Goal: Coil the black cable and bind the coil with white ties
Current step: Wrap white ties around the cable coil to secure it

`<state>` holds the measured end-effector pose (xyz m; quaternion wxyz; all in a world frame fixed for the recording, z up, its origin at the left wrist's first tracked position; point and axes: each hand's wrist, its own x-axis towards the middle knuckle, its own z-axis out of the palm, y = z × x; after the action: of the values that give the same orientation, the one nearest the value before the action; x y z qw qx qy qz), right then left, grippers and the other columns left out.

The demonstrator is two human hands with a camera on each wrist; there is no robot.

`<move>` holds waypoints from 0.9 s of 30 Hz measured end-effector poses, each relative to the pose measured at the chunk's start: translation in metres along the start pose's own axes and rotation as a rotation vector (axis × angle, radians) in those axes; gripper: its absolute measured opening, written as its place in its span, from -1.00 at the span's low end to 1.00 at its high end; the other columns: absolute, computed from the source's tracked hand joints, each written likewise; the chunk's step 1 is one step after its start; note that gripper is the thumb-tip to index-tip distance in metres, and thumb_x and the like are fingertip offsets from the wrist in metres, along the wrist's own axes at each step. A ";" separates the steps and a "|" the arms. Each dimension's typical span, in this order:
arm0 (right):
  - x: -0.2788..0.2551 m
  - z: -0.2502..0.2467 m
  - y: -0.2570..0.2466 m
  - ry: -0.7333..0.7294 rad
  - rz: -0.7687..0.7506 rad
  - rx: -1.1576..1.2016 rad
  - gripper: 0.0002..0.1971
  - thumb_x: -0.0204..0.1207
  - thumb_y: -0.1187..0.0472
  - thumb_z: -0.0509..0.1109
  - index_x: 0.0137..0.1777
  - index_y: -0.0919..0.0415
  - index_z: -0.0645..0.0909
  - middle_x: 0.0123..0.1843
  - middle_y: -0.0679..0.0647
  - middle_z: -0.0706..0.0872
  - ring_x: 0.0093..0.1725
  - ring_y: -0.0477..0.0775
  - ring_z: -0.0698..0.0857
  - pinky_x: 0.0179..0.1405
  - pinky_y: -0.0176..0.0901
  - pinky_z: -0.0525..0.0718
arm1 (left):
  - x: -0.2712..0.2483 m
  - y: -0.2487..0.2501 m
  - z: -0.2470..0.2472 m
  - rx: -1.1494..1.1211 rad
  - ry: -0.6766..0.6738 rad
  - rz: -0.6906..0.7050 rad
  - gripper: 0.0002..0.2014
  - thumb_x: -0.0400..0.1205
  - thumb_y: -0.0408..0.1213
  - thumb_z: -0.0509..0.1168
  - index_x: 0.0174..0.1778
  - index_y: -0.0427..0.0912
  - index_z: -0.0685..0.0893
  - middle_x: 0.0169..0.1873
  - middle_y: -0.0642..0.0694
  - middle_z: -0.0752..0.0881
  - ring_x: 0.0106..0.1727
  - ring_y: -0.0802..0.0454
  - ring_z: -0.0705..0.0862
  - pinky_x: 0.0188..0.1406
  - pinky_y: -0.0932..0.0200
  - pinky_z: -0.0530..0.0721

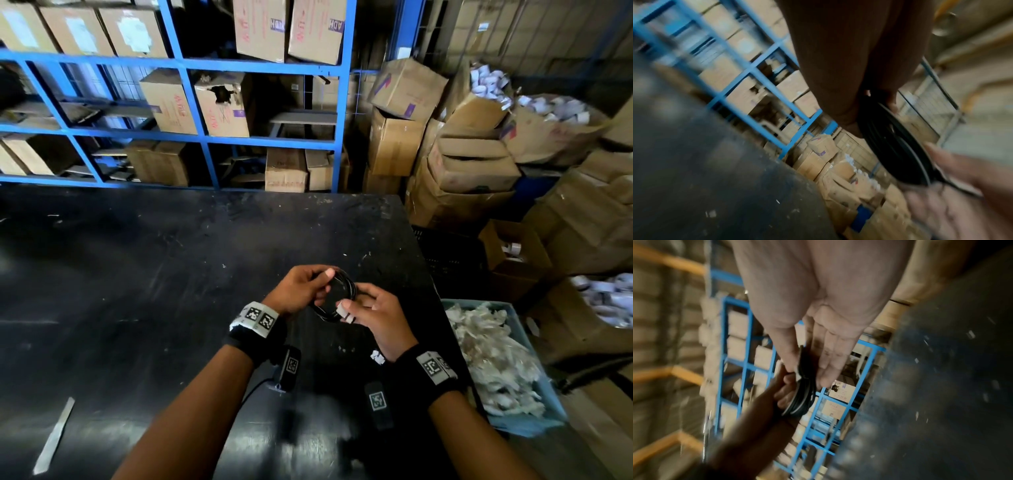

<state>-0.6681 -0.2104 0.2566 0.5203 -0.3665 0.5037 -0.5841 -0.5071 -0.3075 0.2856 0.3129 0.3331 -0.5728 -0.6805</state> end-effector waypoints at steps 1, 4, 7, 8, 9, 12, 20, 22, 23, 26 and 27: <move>0.000 0.001 -0.001 0.004 -0.026 -0.046 -0.65 0.54 0.50 0.53 0.30 0.29 0.68 0.10 0.29 0.88 0.10 0.15 0.86 0.05 -0.08 0.82 | -0.003 0.000 0.001 0.131 -0.004 0.019 -0.69 0.81 -0.37 0.17 0.44 -0.40 0.55 -0.37 -0.11 0.53 -0.54 0.23 0.45 -0.56 0.36 0.47; 0.003 0.004 -0.004 0.036 -0.118 -0.142 -0.63 0.50 0.51 0.56 0.28 0.26 0.71 0.08 0.21 0.89 0.06 0.11 0.89 0.04 -0.18 0.82 | -0.010 -0.003 0.006 0.374 -0.065 0.097 -0.66 0.80 -0.25 0.22 0.50 -0.16 0.47 -0.31 -0.08 0.65 -0.39 0.23 0.58 -0.47 0.33 0.56; 0.006 0.007 -0.003 0.088 -0.188 -0.193 -0.79 0.52 0.50 0.53 0.12 0.32 0.81 -0.09 0.26 0.91 -0.14 0.16 0.88 0.02 0.02 0.84 | -0.012 -0.002 0.006 0.207 -0.034 0.091 -0.70 0.78 -0.30 0.26 0.42 -0.26 0.50 -0.34 -0.16 0.69 -0.45 0.14 0.62 -0.46 0.29 0.62; 0.006 0.008 -0.003 0.122 -0.203 -0.187 -0.80 0.53 0.50 0.52 0.11 0.33 0.81 -0.11 0.27 0.91 -0.18 0.12 0.86 -0.02 0.01 0.83 | -0.013 -0.002 0.004 0.141 -0.024 0.089 -0.71 0.76 -0.35 0.28 0.39 -0.32 0.52 -0.30 -0.20 0.74 -0.44 0.10 0.67 -0.41 0.27 0.68; 0.005 0.008 -0.002 0.163 -0.209 -0.171 -0.79 0.54 0.50 0.52 0.14 0.33 0.80 -0.10 0.28 0.90 -0.20 0.08 0.86 -0.06 -0.04 0.82 | -0.014 -0.003 0.003 0.081 -0.026 0.076 -0.72 0.75 -0.38 0.29 0.36 -0.37 0.54 -0.24 -0.25 0.78 -0.39 0.06 0.74 -0.35 0.25 0.72; 0.003 0.008 -0.003 0.211 -0.186 -0.078 -0.63 0.57 0.51 0.49 0.34 0.27 0.73 0.06 0.25 0.89 -0.12 0.08 0.88 -0.08 -0.12 0.83 | -0.021 -0.008 -0.001 0.001 0.036 0.012 -0.81 0.74 -0.33 0.31 0.18 -0.36 0.70 -0.19 -0.26 0.80 -0.34 0.03 0.79 -0.36 0.25 0.72; -0.007 0.017 0.005 0.121 -0.361 -0.342 -0.58 0.51 0.46 0.58 0.31 0.10 0.77 0.24 0.06 0.86 0.27 0.01 0.83 0.39 0.02 0.75 | -0.022 -0.009 0.002 0.173 0.224 0.089 -0.52 0.76 -0.04 0.27 -0.33 -0.34 0.75 -0.51 -0.17 0.62 -0.54 0.09 0.50 -0.47 0.20 0.49; -0.009 0.018 0.002 0.165 -0.365 -0.341 -0.61 0.47 0.43 0.62 0.27 0.14 0.79 0.20 0.04 0.87 0.24 -0.06 0.84 0.38 -0.04 0.75 | -0.025 -0.007 0.002 0.283 0.200 0.128 -0.47 0.77 -0.03 0.26 -0.38 -0.39 0.68 -0.53 -0.15 0.62 -0.52 0.06 0.51 -0.44 0.16 0.49; -0.010 0.017 0.001 0.162 -0.398 -0.386 -0.59 0.48 0.43 0.62 0.31 0.16 0.77 0.24 0.02 0.85 0.26 -0.12 0.82 0.38 -0.12 0.74 | -0.026 -0.006 0.002 0.324 0.187 0.150 -0.46 0.77 -0.01 0.25 -0.38 -0.40 0.67 -0.54 -0.13 0.62 -0.51 0.05 0.52 -0.43 0.13 0.49; -0.014 0.012 0.001 0.095 -0.612 -0.693 -0.59 0.56 0.42 0.56 0.41 0.25 0.72 0.22 0.07 0.86 0.07 -0.43 0.77 0.10 -0.44 0.71 | -0.029 -0.003 0.002 0.421 0.132 0.211 -0.60 0.78 -0.04 0.23 -0.16 -0.22 0.82 -0.49 -0.02 0.68 -0.51 0.12 0.56 -0.42 0.17 0.54; -0.015 0.010 0.000 0.078 -0.664 -0.782 -0.61 0.57 0.41 0.54 0.40 0.28 0.73 0.14 0.11 0.87 -0.09 -0.48 0.73 -0.05 -0.53 0.65 | -0.030 -0.003 0.003 0.412 0.118 0.219 -0.69 0.79 -0.10 0.22 0.05 -0.18 0.83 -0.40 0.02 0.73 -0.49 0.16 0.59 -0.41 0.20 0.58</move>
<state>-0.6553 -0.1977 0.2600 0.1117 -0.6519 0.5599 -0.4991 -0.4923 -0.2808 0.2863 0.3431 0.3650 -0.7130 -0.4907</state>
